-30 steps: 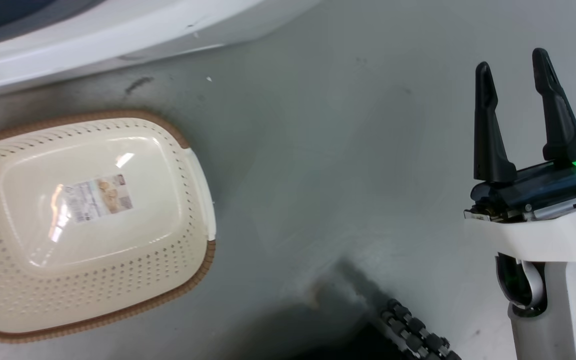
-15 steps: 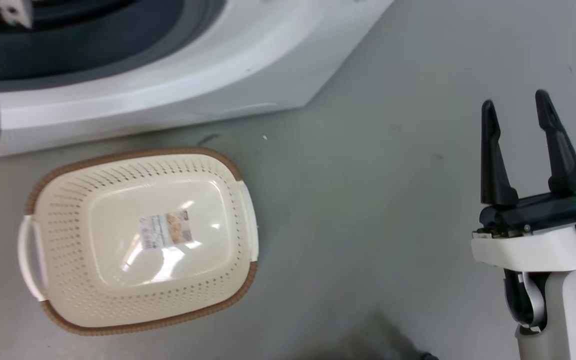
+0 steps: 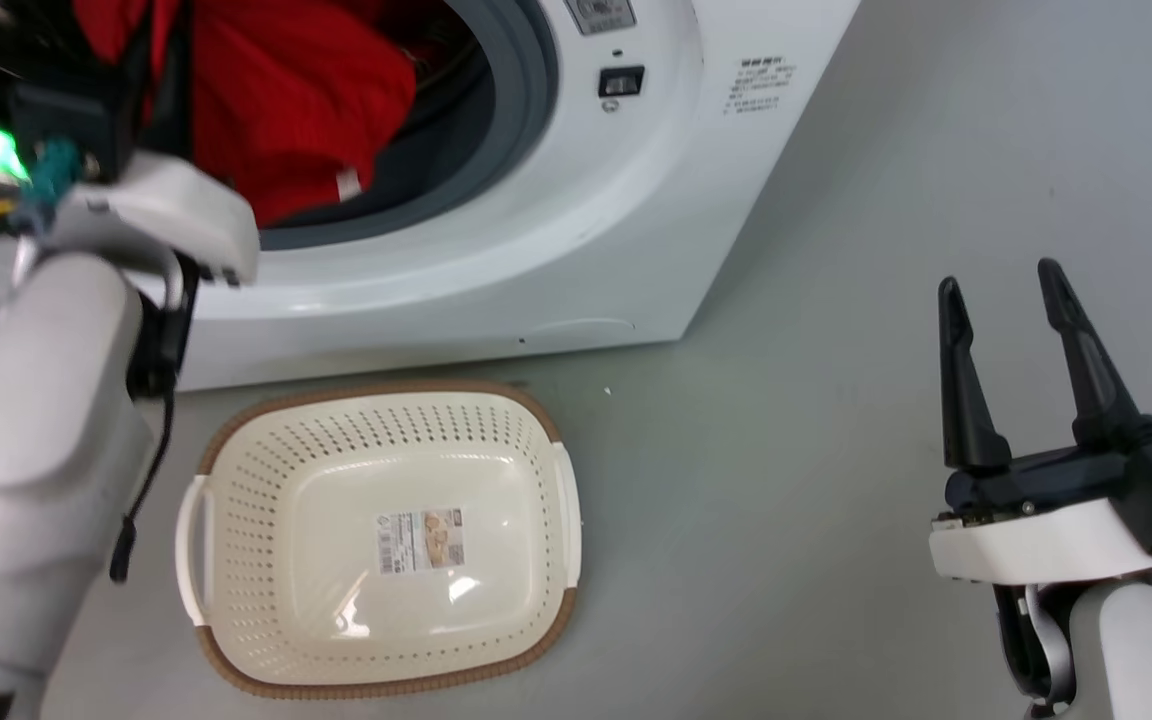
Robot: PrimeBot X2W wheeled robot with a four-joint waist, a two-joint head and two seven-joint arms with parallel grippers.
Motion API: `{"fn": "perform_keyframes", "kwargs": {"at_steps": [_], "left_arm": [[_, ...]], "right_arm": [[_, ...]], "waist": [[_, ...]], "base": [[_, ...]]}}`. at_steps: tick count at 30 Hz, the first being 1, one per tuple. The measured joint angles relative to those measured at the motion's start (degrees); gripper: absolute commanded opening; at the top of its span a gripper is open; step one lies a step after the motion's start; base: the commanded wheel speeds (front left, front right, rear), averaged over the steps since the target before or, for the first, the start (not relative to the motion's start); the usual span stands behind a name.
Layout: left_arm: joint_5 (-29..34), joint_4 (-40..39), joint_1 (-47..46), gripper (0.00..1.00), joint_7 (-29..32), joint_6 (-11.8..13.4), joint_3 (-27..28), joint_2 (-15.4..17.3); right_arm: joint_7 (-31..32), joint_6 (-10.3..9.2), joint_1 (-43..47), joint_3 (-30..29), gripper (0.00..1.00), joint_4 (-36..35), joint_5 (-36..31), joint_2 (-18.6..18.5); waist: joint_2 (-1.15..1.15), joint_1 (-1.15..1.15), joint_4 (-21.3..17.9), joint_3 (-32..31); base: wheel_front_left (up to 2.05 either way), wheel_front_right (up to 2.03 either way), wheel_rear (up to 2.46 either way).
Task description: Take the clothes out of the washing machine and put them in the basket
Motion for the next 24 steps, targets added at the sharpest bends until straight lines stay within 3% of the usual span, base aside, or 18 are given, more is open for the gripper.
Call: {"fn": "perform_keyframes", "kwargs": {"at_steps": [7,13,19,24], "left_arm": [[4.2,-16.1,14.8,0.00,-0.1,2.2,5.9,-0.5],[5.8,-24.4,24.1,0.00,-0.1,3.3,8.0,-1.4],[6.9,-29.3,31.9,0.00,0.0,3.7,6.1,-1.3],[5.9,-29.5,37.2,0.00,1.9,2.5,3.4,-0.8]], "right_arm": [[0.0,0.00,2.4,-0.3,1.00,1.4,-0.4,0.0],[0.0,0.00,4.3,-0.4,1.00,2.0,-0.6,0.0],[0.0,0.00,5.3,-1.6,1.00,2.4,-0.7,0.0],[0.0,0.00,5.3,-1.8,1.00,2.3,-0.4,0.0]], "waist": [[0.00,0.00,1.9,-5.8],[0.00,0.00,3.4,-9.6],[0.00,0.00,5.2,-11.8],[0.00,0.00,6.5,-12.0]], "base": [[0.00,0.00,0.00],[0.00,0.00,0.00],[0.00,0.00,0.00],[0.00,0.00,0.00]]}}
